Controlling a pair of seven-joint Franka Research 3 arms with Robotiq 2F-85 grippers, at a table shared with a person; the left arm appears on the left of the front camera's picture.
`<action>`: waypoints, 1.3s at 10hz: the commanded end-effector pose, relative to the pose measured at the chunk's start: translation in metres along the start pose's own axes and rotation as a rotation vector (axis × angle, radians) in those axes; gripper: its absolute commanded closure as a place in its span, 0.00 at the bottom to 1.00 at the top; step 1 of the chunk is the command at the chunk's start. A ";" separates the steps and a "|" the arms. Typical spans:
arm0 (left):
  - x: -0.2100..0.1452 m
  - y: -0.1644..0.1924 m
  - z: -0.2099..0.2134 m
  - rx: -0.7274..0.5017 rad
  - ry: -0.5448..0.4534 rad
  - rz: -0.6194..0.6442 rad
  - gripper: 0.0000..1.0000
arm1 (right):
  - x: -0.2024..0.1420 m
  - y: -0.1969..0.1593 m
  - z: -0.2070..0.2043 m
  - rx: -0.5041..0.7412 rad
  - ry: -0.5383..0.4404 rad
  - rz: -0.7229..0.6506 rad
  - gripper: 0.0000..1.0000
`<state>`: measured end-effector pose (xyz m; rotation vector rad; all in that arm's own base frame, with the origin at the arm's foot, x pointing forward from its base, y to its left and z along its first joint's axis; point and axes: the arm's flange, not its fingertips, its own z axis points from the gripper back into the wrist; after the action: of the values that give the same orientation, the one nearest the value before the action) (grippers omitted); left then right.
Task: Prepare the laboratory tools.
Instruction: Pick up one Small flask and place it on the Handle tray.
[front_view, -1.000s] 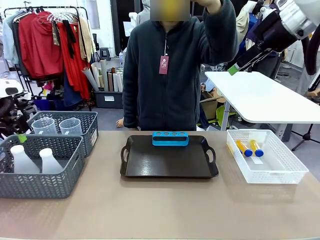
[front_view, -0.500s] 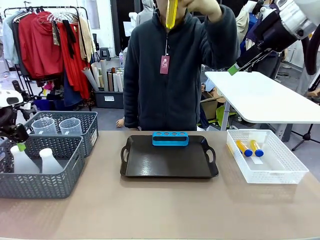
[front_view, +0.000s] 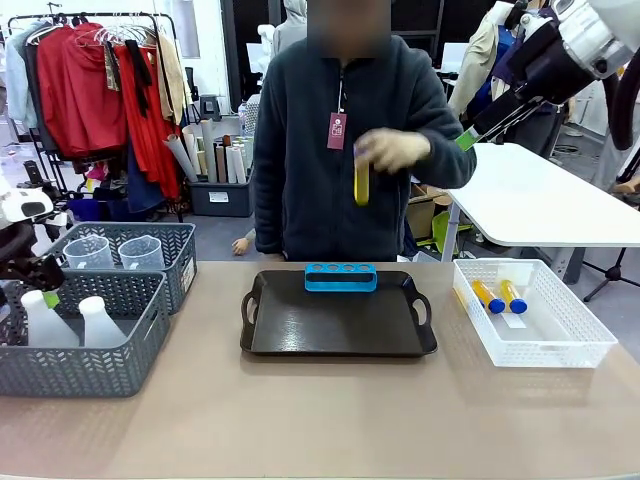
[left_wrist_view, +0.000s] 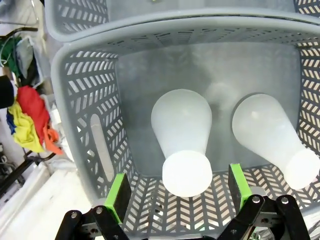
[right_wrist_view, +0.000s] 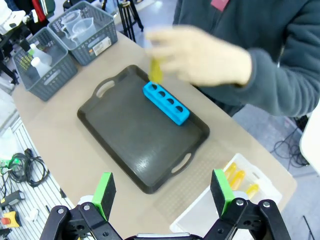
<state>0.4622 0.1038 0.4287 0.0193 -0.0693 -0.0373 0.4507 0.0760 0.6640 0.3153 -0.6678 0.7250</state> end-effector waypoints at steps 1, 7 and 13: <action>-0.001 -0.004 -0.005 -0.008 -0.016 0.028 0.00 | 0.000 0.000 0.001 0.005 -0.004 0.000 0.00; -0.004 -0.006 -0.005 0.010 -0.009 0.018 1.00 | 0.000 0.000 0.001 0.005 -0.004 0.000 0.00; -0.003 -0.008 0.004 -0.012 -0.012 0.014 1.00 | 0.000 0.000 0.001 0.005 -0.004 0.000 0.00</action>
<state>0.4619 0.1005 0.4267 0.0194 -0.0682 -0.0371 0.4507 0.0760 0.6640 0.3153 -0.6678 0.7249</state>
